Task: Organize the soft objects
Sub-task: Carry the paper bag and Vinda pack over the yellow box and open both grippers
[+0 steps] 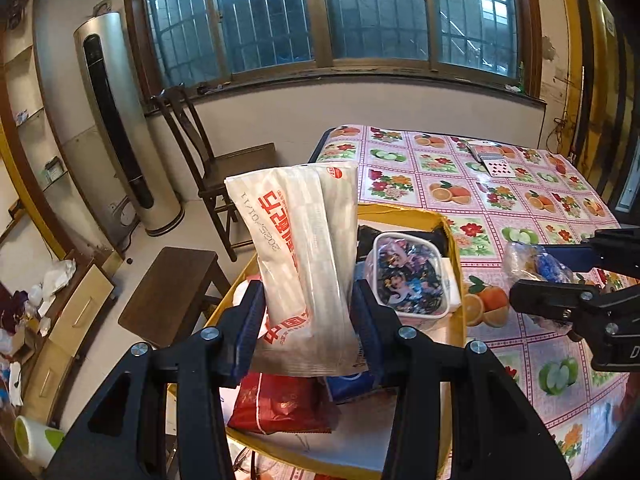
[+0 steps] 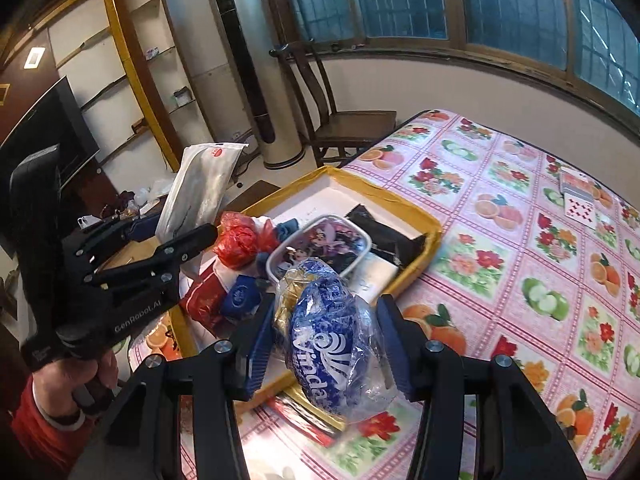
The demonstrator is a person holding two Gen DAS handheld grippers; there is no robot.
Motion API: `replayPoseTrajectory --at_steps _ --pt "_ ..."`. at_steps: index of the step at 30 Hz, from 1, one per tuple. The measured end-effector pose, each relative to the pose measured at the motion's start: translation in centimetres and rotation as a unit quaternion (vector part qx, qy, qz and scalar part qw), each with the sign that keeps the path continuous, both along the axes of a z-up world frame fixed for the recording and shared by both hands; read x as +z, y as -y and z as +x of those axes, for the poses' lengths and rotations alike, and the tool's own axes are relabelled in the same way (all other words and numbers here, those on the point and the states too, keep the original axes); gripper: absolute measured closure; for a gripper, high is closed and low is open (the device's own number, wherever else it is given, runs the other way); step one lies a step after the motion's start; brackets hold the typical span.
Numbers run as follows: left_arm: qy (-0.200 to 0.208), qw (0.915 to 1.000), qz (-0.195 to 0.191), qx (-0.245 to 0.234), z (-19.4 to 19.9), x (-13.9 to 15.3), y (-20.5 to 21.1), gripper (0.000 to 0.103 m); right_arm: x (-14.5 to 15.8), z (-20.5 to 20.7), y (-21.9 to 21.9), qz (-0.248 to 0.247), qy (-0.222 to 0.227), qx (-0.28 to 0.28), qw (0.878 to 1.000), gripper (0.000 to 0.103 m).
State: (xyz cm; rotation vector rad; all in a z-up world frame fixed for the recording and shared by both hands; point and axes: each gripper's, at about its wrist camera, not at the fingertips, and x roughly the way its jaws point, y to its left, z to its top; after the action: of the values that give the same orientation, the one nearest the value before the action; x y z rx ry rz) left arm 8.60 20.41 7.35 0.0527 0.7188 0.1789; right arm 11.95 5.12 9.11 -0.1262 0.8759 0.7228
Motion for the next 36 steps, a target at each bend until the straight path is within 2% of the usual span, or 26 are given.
replayPoseTrajectory --at_steps 3,6,13,29,32,36 --pt "-0.002 0.9999 0.000 0.014 0.1 -1.5 -1.2 0.060 -1.3 0.4 -2.6 -0.002 -0.011 0.005 1.000 0.052" --pt "-0.005 0.9996 -0.016 0.023 -0.2 -2.8 -2.3 0.060 -2.6 0.8 -4.4 -0.010 -0.017 0.004 1.000 0.052" --pt "-0.012 0.9991 -0.012 0.039 -0.3 -4.4 -3.3 0.060 -5.3 1.9 -5.9 -0.016 -0.041 -0.005 0.999 0.052" --pt "-0.017 0.9986 -0.003 0.051 -0.5 -5.4 -4.4 0.060 -5.8 1.3 -7.8 -0.039 -0.019 -0.013 0.999 0.049" --pt "-0.024 0.9982 -0.007 0.054 -0.3 -5.6 -4.9 0.059 -5.7 1.3 -8.2 -0.027 -0.026 -0.007 0.999 0.043" --pt "-0.037 0.9973 -0.021 0.061 -0.1 -5.7 -5.8 0.058 -4.7 1.9 -7.8 0.043 -0.061 -0.003 0.997 0.042"
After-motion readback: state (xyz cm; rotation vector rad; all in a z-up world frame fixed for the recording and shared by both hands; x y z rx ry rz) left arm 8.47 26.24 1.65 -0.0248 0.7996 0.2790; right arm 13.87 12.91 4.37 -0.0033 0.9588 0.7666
